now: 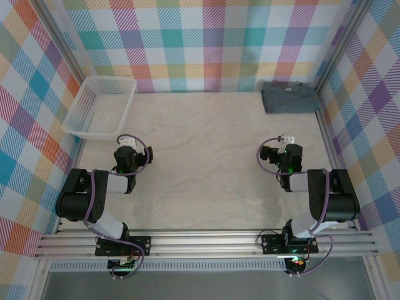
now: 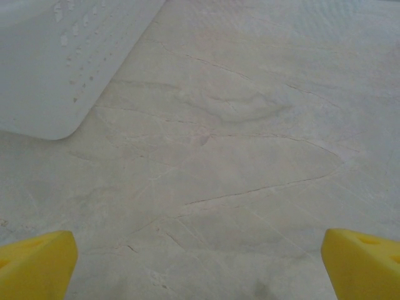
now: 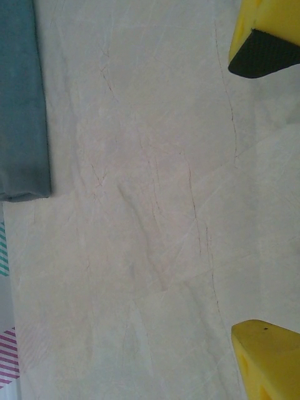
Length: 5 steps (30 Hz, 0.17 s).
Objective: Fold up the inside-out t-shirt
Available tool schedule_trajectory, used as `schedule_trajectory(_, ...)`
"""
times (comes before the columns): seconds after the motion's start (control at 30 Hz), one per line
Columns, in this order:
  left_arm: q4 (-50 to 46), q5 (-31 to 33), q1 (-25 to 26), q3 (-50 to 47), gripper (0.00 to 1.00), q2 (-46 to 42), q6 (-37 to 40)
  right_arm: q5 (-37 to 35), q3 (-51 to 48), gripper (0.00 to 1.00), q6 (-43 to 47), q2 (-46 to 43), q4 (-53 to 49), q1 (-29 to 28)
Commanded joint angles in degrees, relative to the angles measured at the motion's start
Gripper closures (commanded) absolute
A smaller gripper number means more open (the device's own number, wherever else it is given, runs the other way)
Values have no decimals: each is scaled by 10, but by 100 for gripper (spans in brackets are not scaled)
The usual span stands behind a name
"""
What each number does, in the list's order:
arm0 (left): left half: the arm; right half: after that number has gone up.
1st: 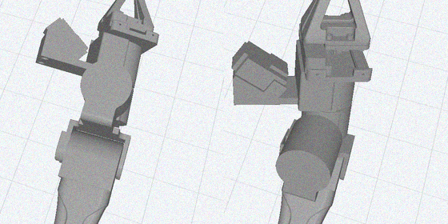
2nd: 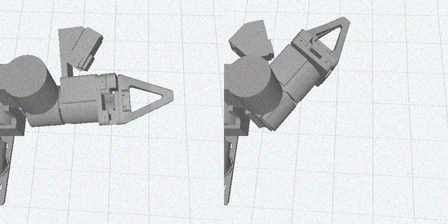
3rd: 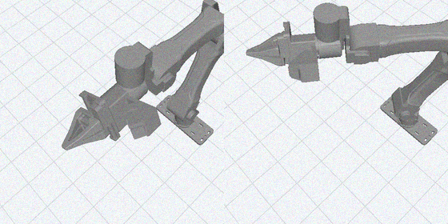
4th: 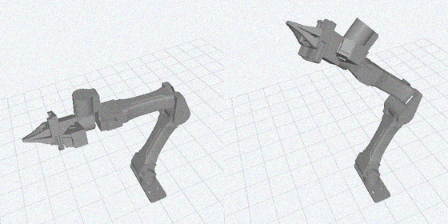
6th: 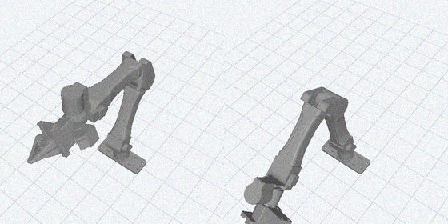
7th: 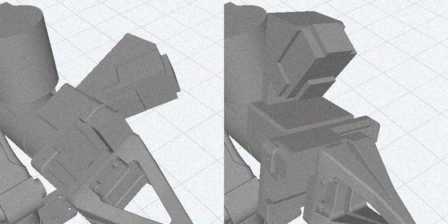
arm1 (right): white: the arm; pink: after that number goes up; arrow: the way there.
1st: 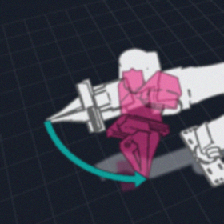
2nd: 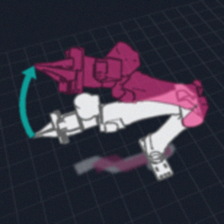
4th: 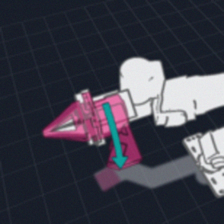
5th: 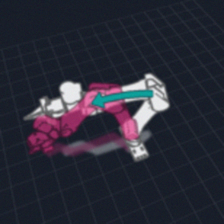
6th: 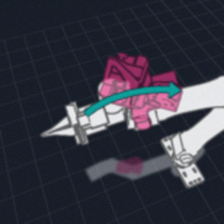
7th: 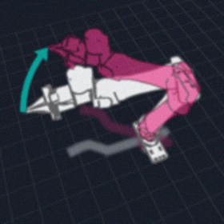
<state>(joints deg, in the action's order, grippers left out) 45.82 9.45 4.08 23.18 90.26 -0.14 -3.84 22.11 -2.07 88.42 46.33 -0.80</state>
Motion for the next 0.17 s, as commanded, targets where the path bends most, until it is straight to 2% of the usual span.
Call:
schedule_trajectory(0.0,12,-9,2,5,0,-7,9,14,14,0,9,-2,15,-2)
schedule_trajectory(0.13,12,-9,2,5,0,-7,9,12,7,0,10,-5,27,-2)
